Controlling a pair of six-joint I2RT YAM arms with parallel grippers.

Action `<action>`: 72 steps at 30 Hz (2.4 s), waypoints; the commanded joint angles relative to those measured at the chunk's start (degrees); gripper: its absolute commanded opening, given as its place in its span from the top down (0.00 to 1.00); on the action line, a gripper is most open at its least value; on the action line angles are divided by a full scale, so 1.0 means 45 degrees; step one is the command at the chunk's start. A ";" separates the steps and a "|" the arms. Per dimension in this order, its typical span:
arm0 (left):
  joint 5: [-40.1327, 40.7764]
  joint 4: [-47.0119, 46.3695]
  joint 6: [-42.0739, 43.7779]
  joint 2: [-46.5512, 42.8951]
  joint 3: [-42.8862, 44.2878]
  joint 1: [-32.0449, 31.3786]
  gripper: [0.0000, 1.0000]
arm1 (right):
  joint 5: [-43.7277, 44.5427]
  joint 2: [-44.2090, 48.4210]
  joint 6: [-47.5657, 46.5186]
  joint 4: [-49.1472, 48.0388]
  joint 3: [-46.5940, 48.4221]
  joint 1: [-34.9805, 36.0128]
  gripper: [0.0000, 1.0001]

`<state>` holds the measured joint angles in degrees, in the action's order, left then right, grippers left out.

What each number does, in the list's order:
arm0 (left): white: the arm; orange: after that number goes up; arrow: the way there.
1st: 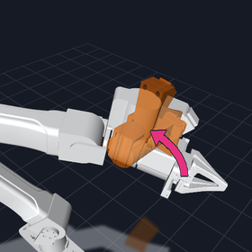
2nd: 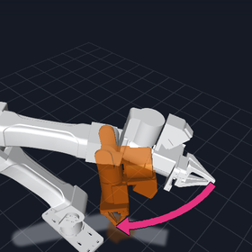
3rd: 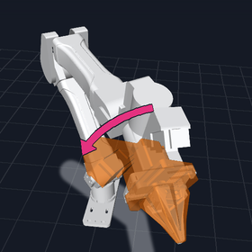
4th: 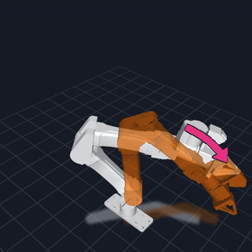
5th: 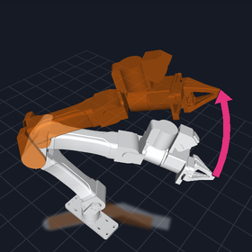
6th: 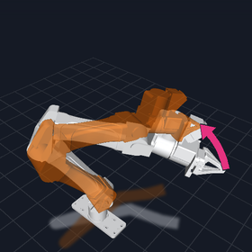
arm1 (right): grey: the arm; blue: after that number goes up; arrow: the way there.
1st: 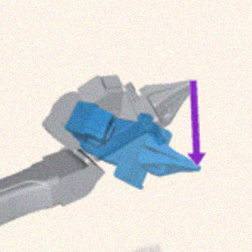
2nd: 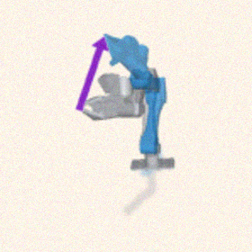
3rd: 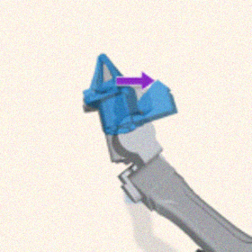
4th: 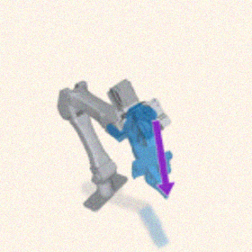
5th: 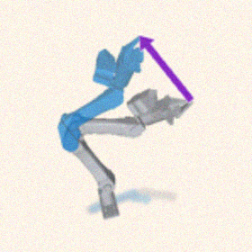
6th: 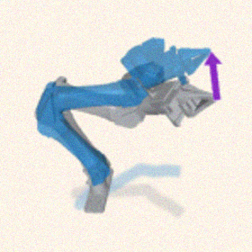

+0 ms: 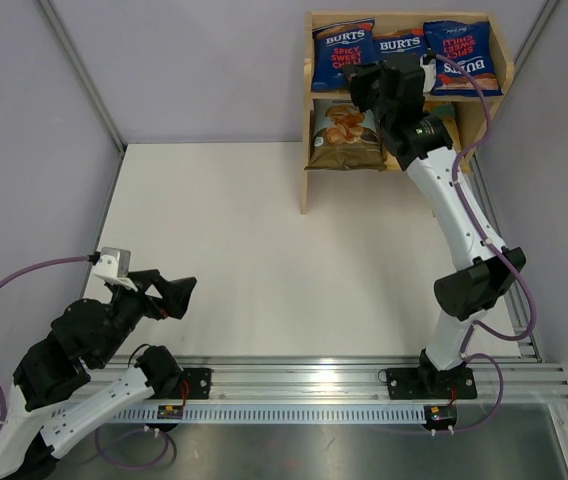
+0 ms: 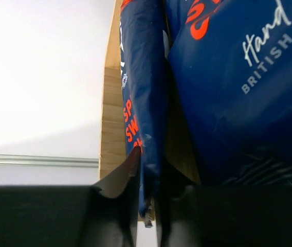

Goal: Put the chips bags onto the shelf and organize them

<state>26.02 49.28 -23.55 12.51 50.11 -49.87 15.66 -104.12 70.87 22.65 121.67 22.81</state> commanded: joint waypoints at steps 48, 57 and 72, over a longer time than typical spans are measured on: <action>-0.3673 -0.2650 0.2089 0.2533 -0.1623 0.8132 0.01 | 0.0504 1.7118 -1.2682 0.6138 -1.3618 -0.0205 0.01; -0.3829 -0.2728 0.2148 0.2063 -0.1701 0.8132 0.01 | 0.1247 1.7921 -1.3366 0.5259 -1.4498 -0.0205 0.01; -0.4005 -0.2786 0.2187 0.1887 -0.1721 0.8132 0.01 | 0.1032 1.7999 -1.3093 0.4887 -1.5123 -0.0205 0.00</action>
<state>9.37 39.59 -14.81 21.63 42.50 -13.54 18.94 -23.88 12.62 47.77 54.06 22.04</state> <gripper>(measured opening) 0.988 0.993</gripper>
